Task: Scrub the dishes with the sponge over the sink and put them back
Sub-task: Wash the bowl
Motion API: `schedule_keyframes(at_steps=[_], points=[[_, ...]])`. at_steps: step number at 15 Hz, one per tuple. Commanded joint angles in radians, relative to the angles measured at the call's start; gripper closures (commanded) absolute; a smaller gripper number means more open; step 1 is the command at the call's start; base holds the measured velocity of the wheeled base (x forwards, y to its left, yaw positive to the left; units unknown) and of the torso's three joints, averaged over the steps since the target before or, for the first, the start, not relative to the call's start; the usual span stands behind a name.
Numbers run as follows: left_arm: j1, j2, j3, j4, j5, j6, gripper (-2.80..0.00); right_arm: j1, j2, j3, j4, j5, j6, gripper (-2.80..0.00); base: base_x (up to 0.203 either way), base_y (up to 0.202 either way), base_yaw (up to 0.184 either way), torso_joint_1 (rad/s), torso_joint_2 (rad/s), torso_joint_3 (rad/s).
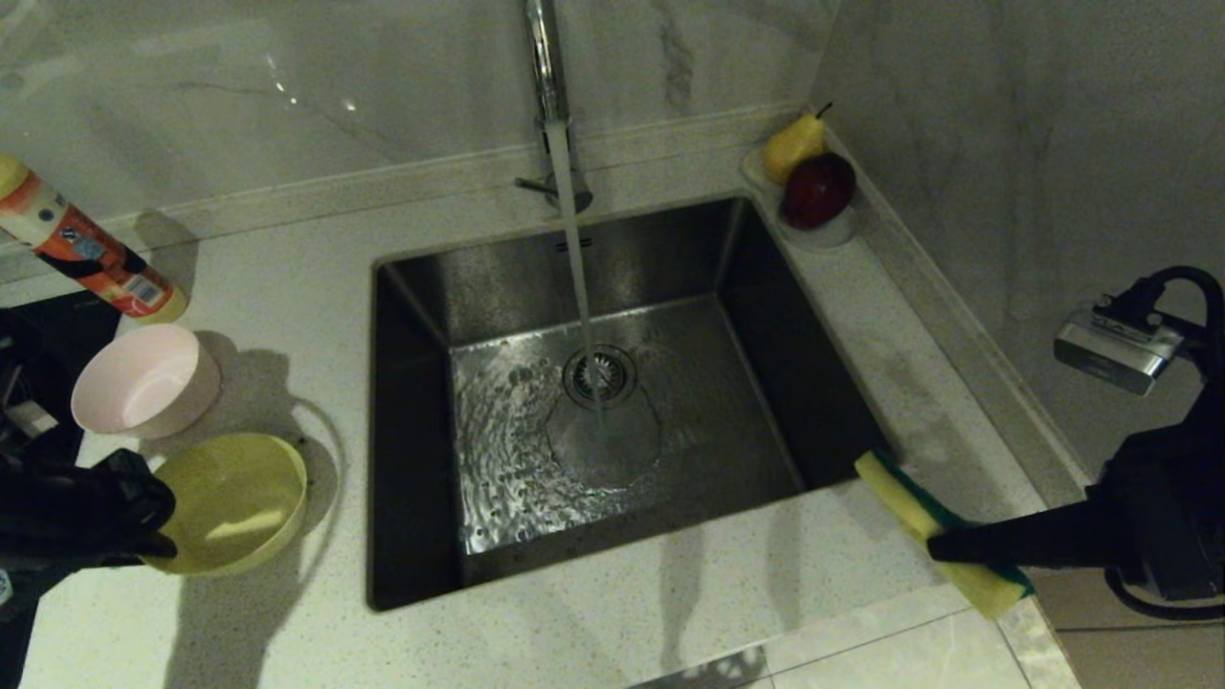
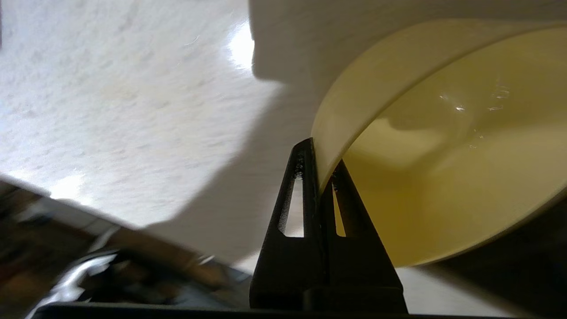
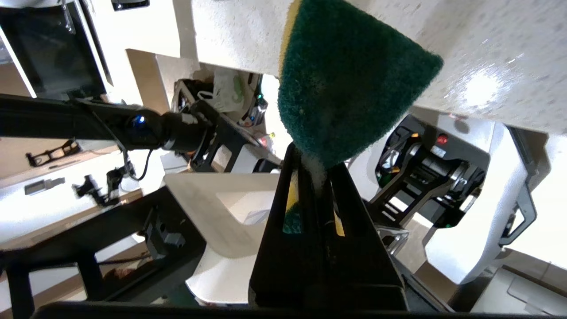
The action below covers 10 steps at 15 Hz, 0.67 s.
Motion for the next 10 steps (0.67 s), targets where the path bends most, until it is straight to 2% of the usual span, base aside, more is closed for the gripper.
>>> schedule_keyframes(at_steps=[1, 2, 4, 6, 7, 10], points=[[-0.001, -0.082, -0.060, 0.009, -0.033, -0.043, 0.00, 0.000, -0.011, 0.028, -0.002, 0.015, 0.003, 0.00, 0.000, 0.000, 0.000, 0.000, 0.00, 0.000], [-0.010, -0.097, -0.065, 0.006, -0.058, -0.060, 0.00, 0.000, -0.012, 0.034, -0.002, 0.020, 0.003, 0.00, 0.000, 0.000, 0.000, 0.000, 0.00, 0.000], [-0.072, -0.100, -0.081, -0.006, -0.067, -0.104, 0.00, 0.000, -0.021, 0.047, -0.004, 0.038, 0.003, 0.00, 0.000, 0.000, 0.000, 0.000, 0.00, 0.000], [-0.184, -0.085, -0.103, -0.016, -0.049, -0.096, 0.00, 0.000, -0.031, 0.069, -0.008, 0.073, 0.001, 0.00, 0.000, 0.000, 0.000, 0.000, 0.00, 0.000], [-0.237, -0.070, -0.130, -0.019, -0.024, -0.088, 0.00, 0.001, -0.040, 0.079, -0.007, 0.091, 0.000, 0.00, 0.000, 0.000, 0.000, 0.000, 0.00, 0.000], [-0.399, -0.001, -0.276, -0.023, 0.117, -0.083, 0.00, 0.011, -0.042, 0.090, -0.020, 0.121, 0.003, 0.00, 0.000, 0.000, 0.000, 0.000, 0.00, 0.000]])
